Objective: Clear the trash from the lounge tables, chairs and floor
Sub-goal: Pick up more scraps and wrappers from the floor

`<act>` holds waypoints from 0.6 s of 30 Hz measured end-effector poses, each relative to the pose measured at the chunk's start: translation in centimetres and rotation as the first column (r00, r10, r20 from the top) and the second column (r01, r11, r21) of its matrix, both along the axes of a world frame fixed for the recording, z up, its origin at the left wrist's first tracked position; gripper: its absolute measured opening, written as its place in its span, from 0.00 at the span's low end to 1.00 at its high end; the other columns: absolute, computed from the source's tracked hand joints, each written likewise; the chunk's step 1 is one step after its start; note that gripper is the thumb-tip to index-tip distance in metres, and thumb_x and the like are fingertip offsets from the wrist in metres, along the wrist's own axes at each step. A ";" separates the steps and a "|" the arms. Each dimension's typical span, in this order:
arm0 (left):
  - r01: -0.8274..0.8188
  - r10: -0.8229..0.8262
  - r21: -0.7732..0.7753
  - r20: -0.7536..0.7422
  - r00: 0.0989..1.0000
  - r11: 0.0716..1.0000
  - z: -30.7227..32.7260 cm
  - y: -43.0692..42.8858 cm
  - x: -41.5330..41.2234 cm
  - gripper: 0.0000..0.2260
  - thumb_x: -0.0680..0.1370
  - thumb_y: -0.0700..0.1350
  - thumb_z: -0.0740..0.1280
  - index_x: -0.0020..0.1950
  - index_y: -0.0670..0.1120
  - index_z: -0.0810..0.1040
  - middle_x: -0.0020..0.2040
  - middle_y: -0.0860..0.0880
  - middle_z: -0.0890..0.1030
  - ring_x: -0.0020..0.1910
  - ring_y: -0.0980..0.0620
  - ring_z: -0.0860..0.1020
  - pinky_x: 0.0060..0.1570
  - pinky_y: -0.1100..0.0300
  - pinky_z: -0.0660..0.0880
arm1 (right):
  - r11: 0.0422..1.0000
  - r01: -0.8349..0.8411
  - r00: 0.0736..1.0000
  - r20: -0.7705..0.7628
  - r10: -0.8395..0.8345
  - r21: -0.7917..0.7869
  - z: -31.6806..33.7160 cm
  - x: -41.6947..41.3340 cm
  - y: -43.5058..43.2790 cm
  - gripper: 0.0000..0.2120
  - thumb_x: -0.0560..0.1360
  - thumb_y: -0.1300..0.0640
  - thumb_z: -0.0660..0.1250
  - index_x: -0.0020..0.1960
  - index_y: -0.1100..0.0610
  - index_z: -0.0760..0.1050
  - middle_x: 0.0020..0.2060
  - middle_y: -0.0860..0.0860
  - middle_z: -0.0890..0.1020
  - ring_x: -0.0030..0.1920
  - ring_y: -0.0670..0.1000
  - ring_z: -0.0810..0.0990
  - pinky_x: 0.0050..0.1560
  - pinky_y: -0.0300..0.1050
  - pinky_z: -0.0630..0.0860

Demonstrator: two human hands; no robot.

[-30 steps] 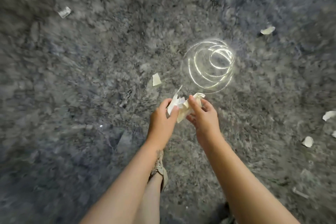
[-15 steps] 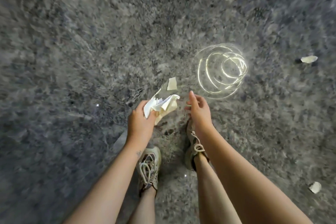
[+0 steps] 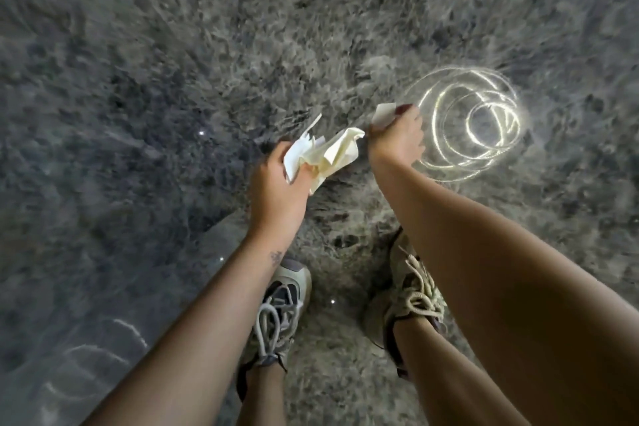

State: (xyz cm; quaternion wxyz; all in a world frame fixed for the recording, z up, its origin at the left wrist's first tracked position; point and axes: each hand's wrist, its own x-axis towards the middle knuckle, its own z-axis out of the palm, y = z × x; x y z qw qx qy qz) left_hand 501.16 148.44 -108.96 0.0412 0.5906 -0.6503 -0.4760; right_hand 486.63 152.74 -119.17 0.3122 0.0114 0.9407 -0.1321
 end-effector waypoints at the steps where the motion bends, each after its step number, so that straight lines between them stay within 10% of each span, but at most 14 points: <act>1: -0.012 0.012 0.001 0.002 1.000 1.000 -0.1 0.0 0.2 0.11 0.74 0.38 0.68 0.46 0.55 0.74 0.37 0.63 0.76 0.36 0.69 0.75 0.34 0.74 0.71 | 1.000 0.004 1.000 0.000 -0.004 -0.002 -0.2 0.2 -0.1 0.20 0.74 0.56 0.66 0.63 0.56 0.64 0.63 0.53 0.72 0.64 0.55 0.69 0.60 0.50 0.63; 9: -0.070 0.071 -0.014 0.031 0.997 0.997 6.0 -1.3 -0.1 0.10 0.73 0.35 0.66 0.52 0.45 0.79 0.38 0.59 0.77 0.32 0.64 0.74 0.32 0.78 0.66 | 0.973 0.109 0.992 0.078 -0.095 -0.206 7.6 -1.0 -0.3 0.04 0.76 0.58 0.64 0.45 0.50 0.71 0.48 0.49 0.82 0.48 0.51 0.78 0.60 0.51 0.69; 18: -0.164 0.163 -0.071 -0.017 0.986 0.984 21.1 -6.4 -5.0 0.09 0.74 0.36 0.66 0.53 0.44 0.79 0.40 0.53 0.80 0.39 0.52 0.78 0.37 0.64 0.69 | 0.914 -0.009 0.998 0.057 0.035 -0.406 26.2 -8.9 -5.6 0.04 0.73 0.58 0.69 0.47 0.55 0.77 0.38 0.47 0.79 0.39 0.45 0.76 0.42 0.38 0.69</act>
